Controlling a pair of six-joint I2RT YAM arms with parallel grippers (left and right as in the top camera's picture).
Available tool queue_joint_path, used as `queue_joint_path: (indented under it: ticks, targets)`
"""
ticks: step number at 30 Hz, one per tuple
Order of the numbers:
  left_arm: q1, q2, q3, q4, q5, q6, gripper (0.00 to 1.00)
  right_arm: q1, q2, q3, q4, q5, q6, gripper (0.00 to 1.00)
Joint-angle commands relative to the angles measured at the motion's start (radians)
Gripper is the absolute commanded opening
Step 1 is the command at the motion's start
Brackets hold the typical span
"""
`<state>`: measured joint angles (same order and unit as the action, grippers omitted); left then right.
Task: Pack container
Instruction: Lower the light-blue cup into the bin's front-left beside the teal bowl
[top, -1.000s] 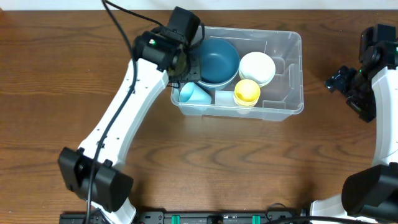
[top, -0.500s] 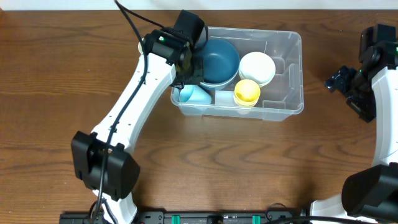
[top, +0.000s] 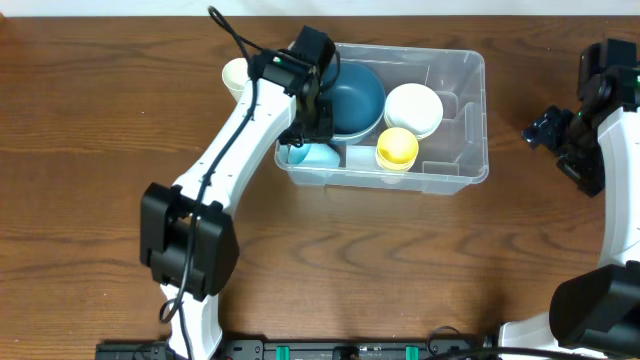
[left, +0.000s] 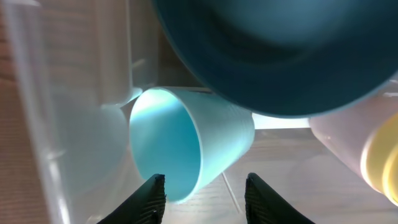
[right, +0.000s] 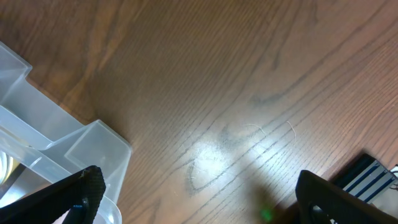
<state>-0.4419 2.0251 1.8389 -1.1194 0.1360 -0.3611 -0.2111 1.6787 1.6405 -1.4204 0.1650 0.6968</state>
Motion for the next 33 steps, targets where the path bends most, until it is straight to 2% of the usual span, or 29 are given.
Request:
queue_joint_path:
  ticks: [1,18,21,26,29,33]
  targets:
    - [0.003,0.02,-0.005,-0.006,0.018,0.011,0.43,-0.005,-0.001,-0.003,-0.001,0.003,0.013,0.99]
    - [0.003,0.023,-0.07,0.003,0.037,-0.003,0.42,-0.005,-0.001,-0.003,-0.001,0.003,0.013,0.99]
    - [0.003,0.023,-0.07,0.01,0.051,-0.003,0.3,-0.005,-0.001,-0.003,-0.001,0.003,0.013,0.99]
    - [0.002,0.024,-0.07,0.018,0.089,-0.003,0.28,-0.005,-0.001,-0.003,-0.001,0.003,0.013,0.99]
    - [0.002,0.024,-0.07,0.017,0.093,-0.003,0.15,-0.005,-0.001,-0.003,-0.001,0.003,0.013,0.99]
    - [0.002,0.024,-0.07,0.017,0.112,0.001,0.06,-0.005,-0.001,-0.003,-0.001,0.003,0.013,0.99]
